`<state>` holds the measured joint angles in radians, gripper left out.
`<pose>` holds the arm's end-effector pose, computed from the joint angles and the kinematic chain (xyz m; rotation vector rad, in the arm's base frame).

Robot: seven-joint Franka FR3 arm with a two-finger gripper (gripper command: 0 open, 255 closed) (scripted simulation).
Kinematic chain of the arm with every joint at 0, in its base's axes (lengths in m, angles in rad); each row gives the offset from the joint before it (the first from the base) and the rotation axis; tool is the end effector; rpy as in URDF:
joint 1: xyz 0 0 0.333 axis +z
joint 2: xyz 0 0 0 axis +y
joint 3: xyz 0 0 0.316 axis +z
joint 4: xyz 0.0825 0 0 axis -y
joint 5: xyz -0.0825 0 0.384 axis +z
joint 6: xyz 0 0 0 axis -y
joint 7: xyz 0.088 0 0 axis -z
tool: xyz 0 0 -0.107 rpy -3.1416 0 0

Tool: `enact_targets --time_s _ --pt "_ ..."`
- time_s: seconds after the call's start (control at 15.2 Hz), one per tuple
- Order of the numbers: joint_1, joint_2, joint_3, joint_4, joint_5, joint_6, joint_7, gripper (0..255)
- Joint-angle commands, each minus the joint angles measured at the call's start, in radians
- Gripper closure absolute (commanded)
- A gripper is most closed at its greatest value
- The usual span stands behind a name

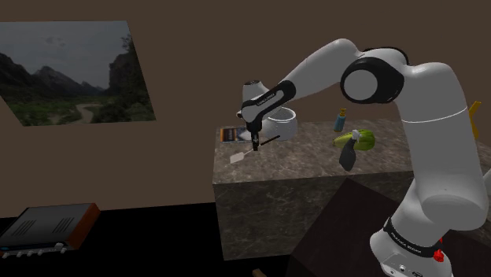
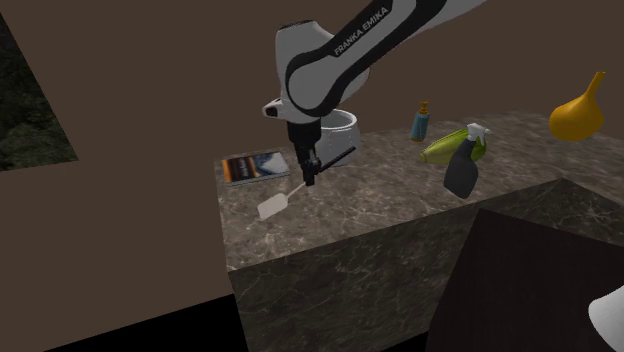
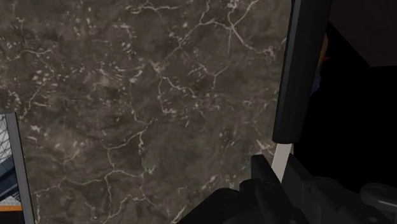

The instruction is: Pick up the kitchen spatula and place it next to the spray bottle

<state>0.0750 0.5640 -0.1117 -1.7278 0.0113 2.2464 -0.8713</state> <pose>0.6646 -0.0173 0.2555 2.8399 1.2738 -0.0937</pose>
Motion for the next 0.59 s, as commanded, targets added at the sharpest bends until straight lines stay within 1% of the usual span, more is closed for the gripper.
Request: enact_targets --time_s 0.0,0.53 --pt "0.002 -0.018 -0.001 0.003 -0.002 -0.021 0.001 255" --pt "0.005 -0.077 -0.005 0.026 -0.007 -0.103 0.001 255"
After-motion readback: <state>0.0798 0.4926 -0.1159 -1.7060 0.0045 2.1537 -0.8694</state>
